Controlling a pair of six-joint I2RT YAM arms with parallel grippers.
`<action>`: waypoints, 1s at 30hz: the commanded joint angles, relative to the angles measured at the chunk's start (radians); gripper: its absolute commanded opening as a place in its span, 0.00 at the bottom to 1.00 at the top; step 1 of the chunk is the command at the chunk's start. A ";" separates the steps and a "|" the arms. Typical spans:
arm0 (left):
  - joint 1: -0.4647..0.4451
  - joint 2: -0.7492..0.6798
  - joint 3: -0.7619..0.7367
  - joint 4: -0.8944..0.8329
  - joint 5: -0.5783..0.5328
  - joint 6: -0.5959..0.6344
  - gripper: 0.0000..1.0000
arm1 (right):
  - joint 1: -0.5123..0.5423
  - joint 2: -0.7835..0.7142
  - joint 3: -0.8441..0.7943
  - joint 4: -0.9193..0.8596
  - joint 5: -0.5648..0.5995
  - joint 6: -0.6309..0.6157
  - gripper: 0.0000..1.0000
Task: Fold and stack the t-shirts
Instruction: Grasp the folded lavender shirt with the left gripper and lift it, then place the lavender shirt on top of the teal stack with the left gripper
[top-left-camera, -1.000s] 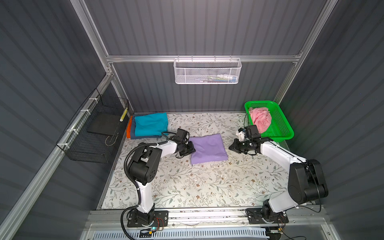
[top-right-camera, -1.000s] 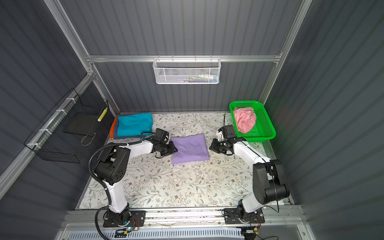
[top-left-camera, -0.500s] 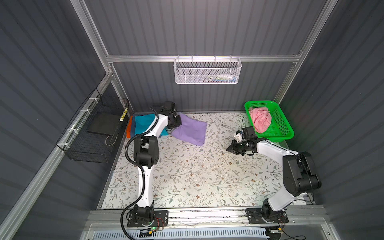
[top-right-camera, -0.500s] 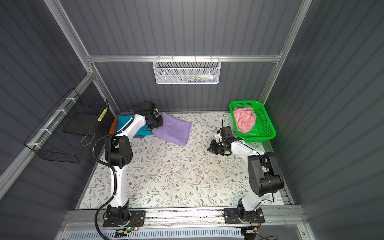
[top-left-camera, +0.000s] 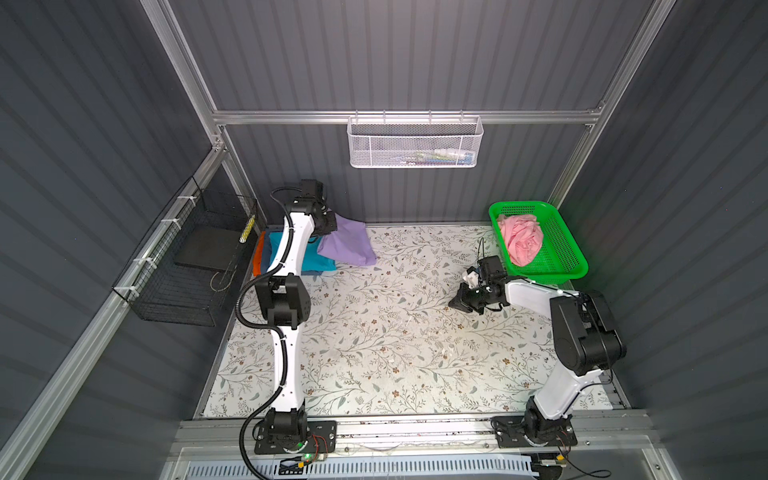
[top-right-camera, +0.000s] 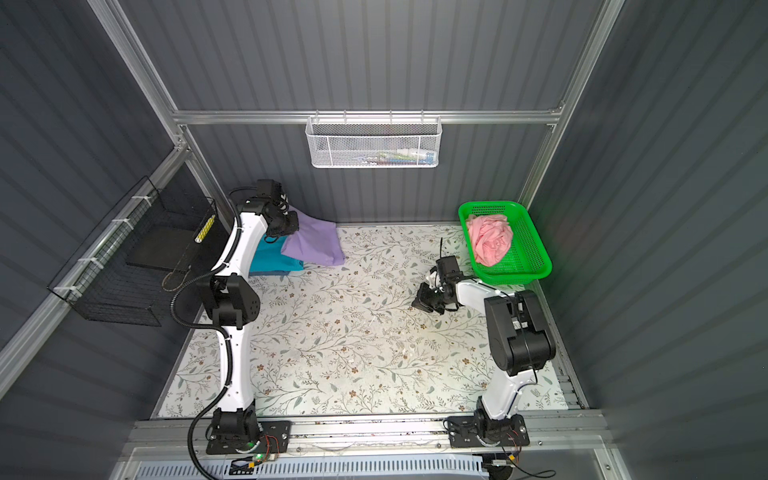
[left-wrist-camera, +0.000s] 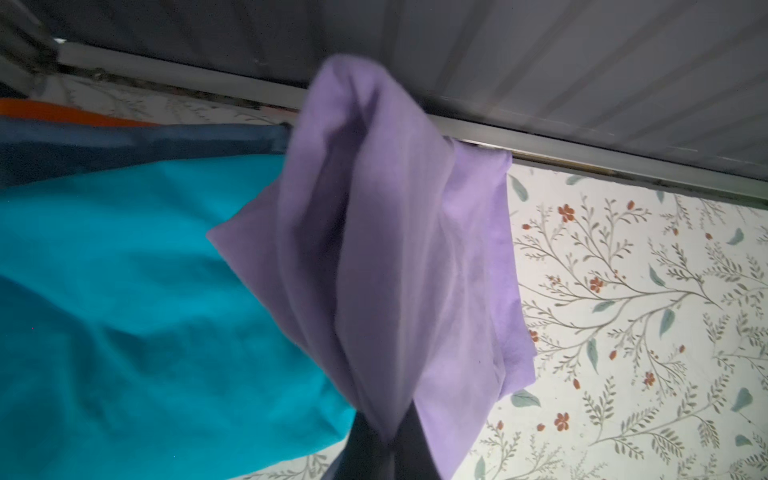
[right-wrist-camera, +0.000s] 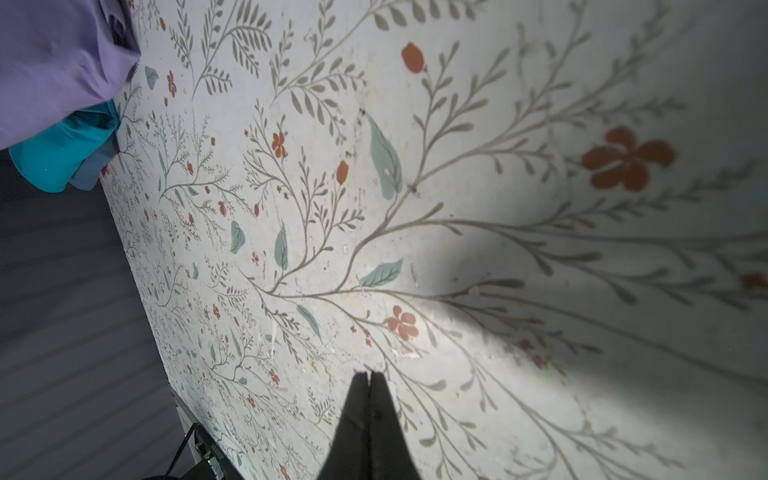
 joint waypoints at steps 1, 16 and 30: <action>0.047 -0.071 0.011 -0.039 0.016 0.038 0.00 | 0.009 0.021 0.031 0.003 -0.010 0.007 0.00; 0.135 -0.103 0.091 -0.098 0.089 0.050 0.00 | 0.039 0.063 0.046 0.010 -0.009 0.016 0.00; 0.209 -0.040 0.028 -0.089 -0.014 0.053 0.36 | 0.057 0.095 0.037 0.036 -0.021 0.025 0.00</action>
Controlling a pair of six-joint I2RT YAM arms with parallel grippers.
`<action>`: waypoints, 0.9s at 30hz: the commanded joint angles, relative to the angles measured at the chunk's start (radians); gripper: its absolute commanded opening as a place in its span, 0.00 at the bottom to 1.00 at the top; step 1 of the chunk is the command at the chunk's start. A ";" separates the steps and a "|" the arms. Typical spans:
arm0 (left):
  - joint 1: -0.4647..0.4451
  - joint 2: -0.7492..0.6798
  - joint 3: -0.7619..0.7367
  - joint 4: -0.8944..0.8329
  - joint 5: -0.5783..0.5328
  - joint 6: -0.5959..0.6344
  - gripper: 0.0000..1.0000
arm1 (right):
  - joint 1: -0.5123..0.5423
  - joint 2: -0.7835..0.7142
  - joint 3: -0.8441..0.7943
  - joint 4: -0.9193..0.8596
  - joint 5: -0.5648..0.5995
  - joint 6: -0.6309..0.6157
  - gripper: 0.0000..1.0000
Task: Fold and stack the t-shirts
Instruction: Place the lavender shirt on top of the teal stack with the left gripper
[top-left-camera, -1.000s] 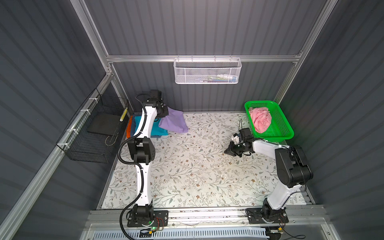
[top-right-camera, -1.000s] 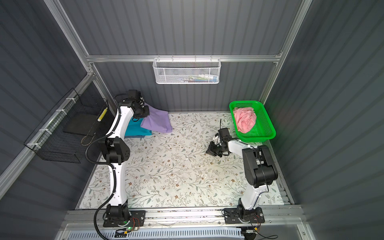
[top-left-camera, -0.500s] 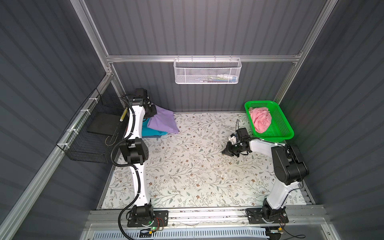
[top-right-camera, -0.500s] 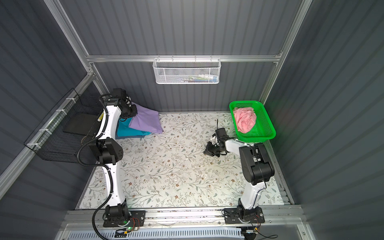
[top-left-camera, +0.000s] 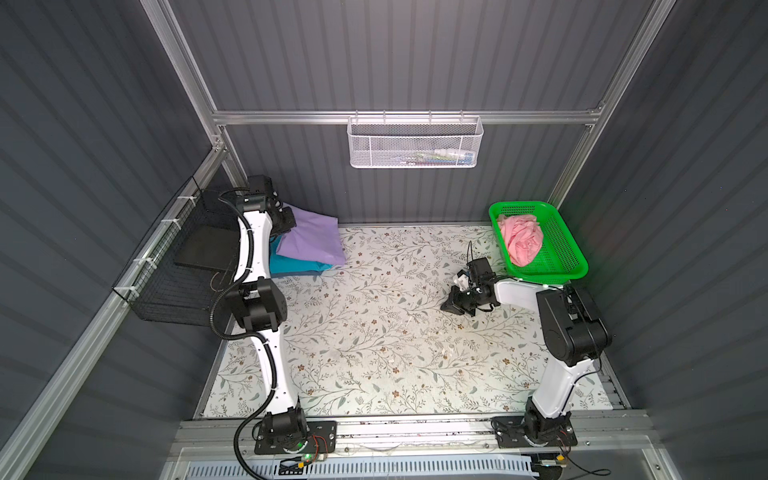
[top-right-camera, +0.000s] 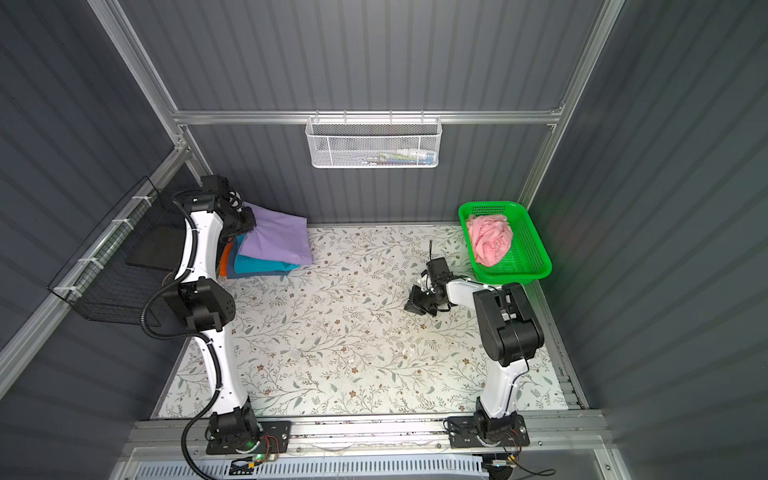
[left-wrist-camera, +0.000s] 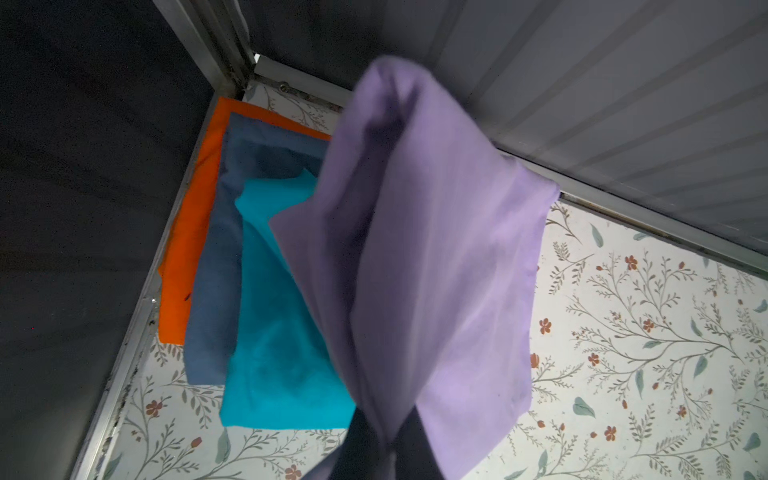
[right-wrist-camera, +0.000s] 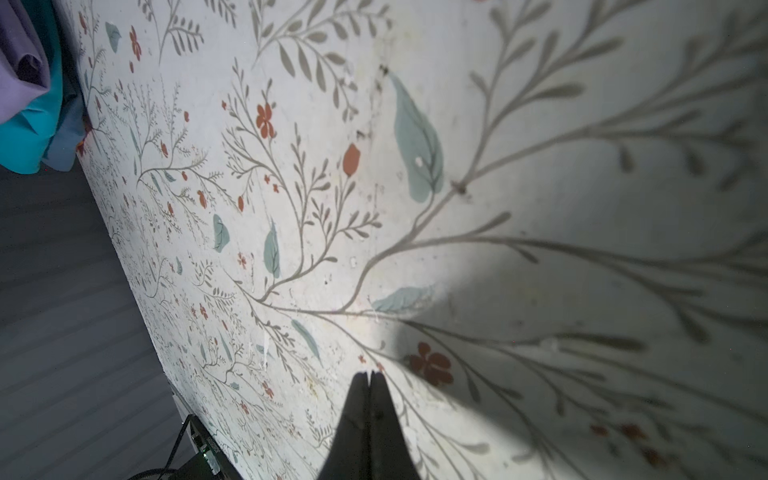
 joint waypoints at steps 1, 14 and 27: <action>0.009 0.017 -0.013 -0.005 -0.083 0.008 0.48 | 0.004 0.017 0.007 0.018 -0.014 0.011 0.00; -0.026 -0.071 -0.159 0.033 -0.077 -0.036 0.33 | 0.010 0.026 -0.025 0.068 -0.033 0.026 0.00; -0.099 -0.046 -0.418 0.182 -0.233 -0.061 0.06 | 0.021 -0.010 -0.072 0.115 -0.046 0.031 0.00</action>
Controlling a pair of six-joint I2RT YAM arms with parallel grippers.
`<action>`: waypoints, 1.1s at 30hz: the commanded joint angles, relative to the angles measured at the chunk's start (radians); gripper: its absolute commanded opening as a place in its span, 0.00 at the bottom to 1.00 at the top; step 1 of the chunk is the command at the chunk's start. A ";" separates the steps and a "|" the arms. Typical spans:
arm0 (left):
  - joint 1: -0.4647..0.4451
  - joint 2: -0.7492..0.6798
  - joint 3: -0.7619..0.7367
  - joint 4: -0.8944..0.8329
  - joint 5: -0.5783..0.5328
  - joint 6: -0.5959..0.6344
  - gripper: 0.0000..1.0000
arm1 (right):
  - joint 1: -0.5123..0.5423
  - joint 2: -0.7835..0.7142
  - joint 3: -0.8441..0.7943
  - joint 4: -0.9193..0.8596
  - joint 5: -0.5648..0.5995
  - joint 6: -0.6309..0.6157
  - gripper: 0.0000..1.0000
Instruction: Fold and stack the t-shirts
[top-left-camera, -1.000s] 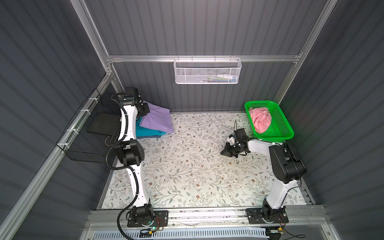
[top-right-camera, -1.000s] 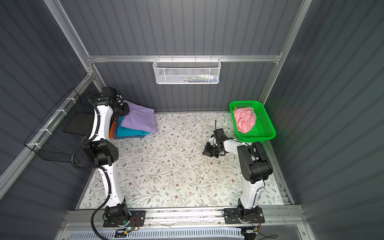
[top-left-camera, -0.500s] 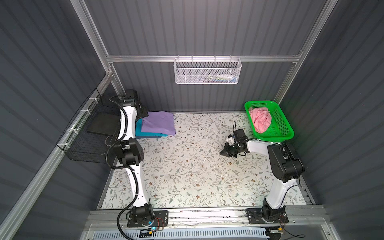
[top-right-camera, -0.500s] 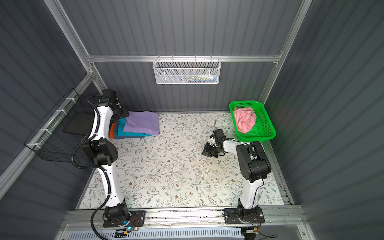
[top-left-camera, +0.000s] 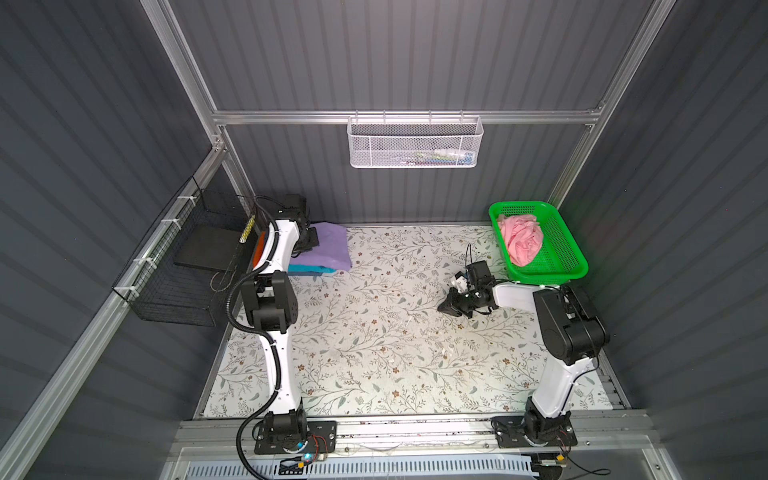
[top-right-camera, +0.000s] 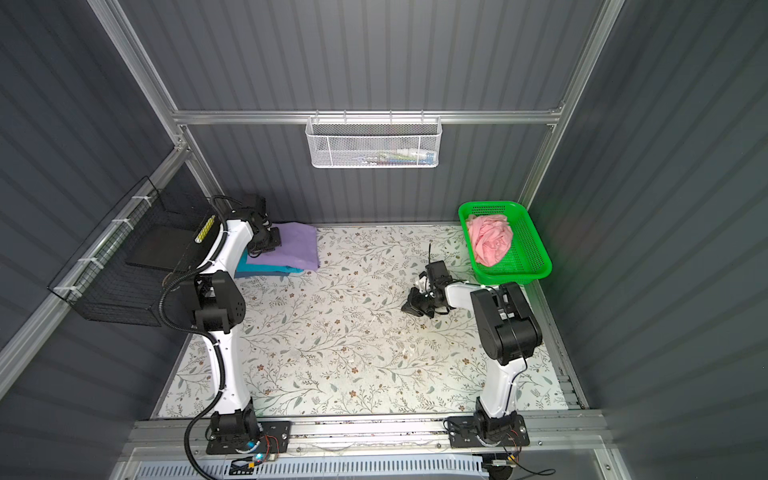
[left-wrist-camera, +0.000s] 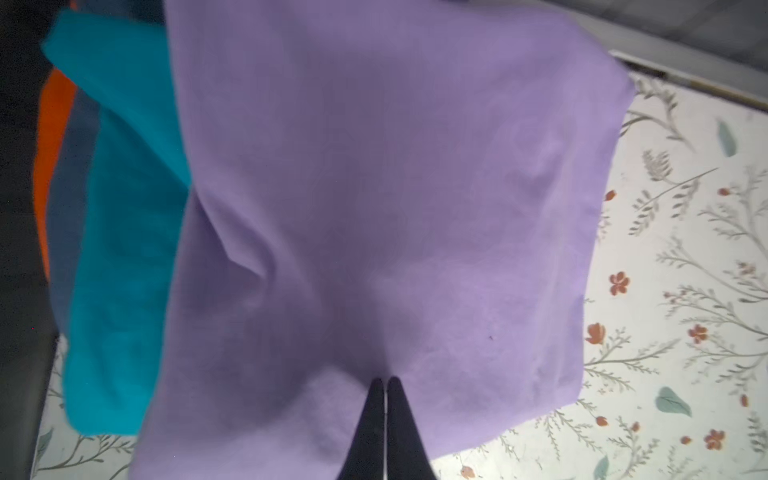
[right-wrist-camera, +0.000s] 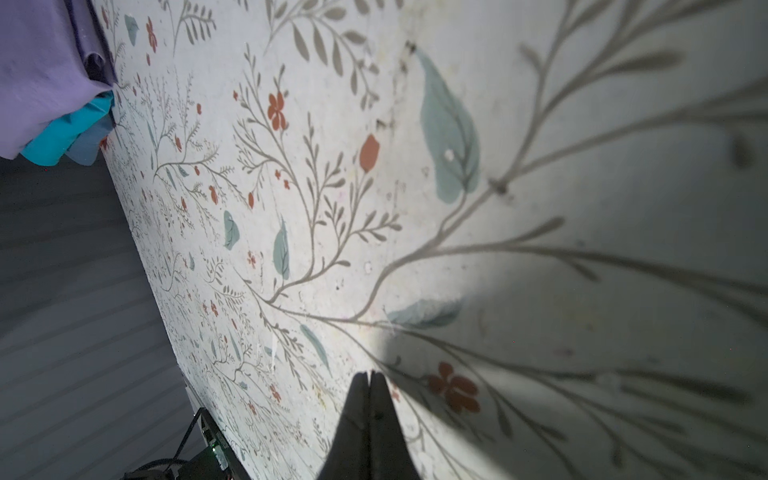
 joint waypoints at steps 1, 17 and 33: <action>0.040 0.002 -0.053 0.028 -0.081 -0.029 0.05 | 0.007 -0.028 -0.026 0.011 0.008 0.003 0.00; 0.012 -0.265 -0.245 0.056 -0.142 -0.105 0.33 | 0.007 -0.337 -0.007 -0.125 0.360 -0.158 0.04; -0.009 -1.077 -1.109 0.686 -0.114 -0.199 1.00 | 0.000 -0.930 -0.120 0.017 0.756 -0.395 0.99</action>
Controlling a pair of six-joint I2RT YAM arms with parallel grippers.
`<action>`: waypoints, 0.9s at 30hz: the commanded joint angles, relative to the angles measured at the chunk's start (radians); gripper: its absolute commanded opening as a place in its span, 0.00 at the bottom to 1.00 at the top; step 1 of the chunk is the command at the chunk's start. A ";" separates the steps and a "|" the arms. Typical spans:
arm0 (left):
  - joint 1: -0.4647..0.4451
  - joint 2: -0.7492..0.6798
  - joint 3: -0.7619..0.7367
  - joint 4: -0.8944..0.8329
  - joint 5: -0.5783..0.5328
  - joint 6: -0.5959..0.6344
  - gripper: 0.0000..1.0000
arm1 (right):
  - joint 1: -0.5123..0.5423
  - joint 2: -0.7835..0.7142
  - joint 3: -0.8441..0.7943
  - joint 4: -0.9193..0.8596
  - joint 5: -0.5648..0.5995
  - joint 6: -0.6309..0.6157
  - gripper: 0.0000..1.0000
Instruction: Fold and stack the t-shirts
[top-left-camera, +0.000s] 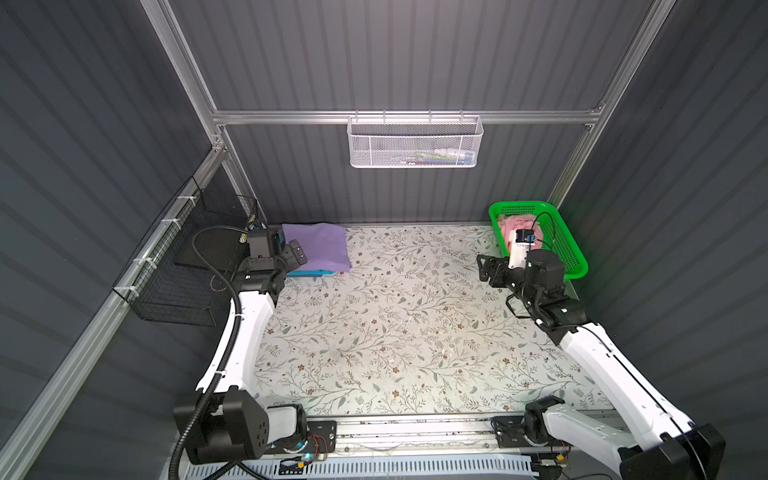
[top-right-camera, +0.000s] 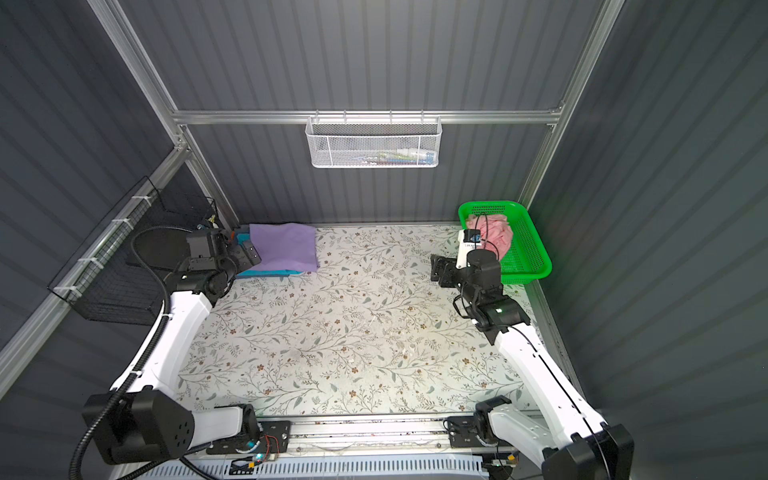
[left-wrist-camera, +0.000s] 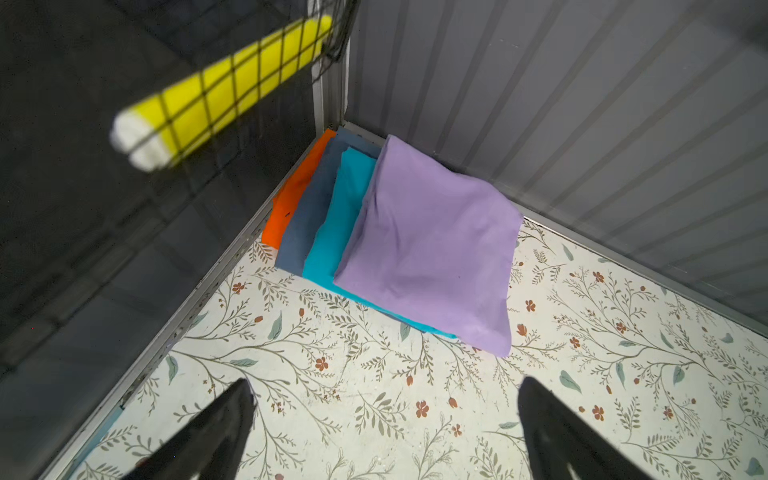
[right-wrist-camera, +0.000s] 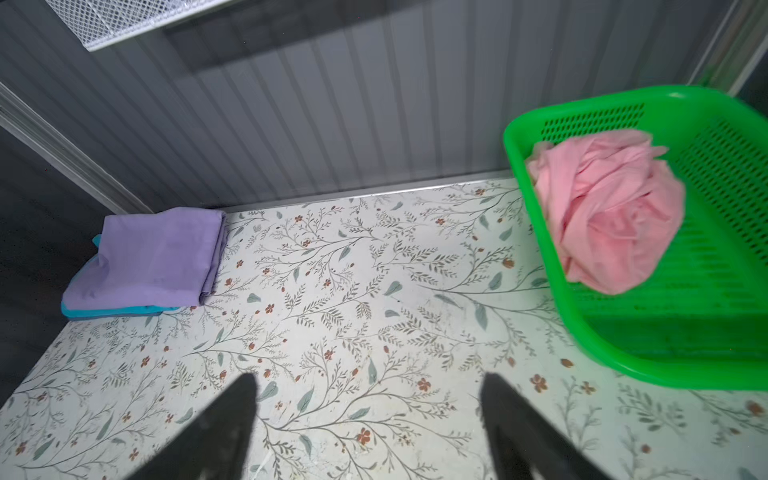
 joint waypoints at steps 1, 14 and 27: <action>-0.007 -0.056 -0.079 0.115 -0.009 -0.067 1.00 | 0.000 -0.068 -0.054 0.059 0.102 -0.059 0.99; -0.009 -0.048 -0.276 0.279 0.028 0.124 1.00 | -0.001 -0.158 -0.405 0.404 0.415 -0.297 0.99; -0.009 -0.205 -0.749 0.693 -0.075 0.137 0.99 | -0.016 -0.015 -0.557 0.588 0.374 -0.252 0.99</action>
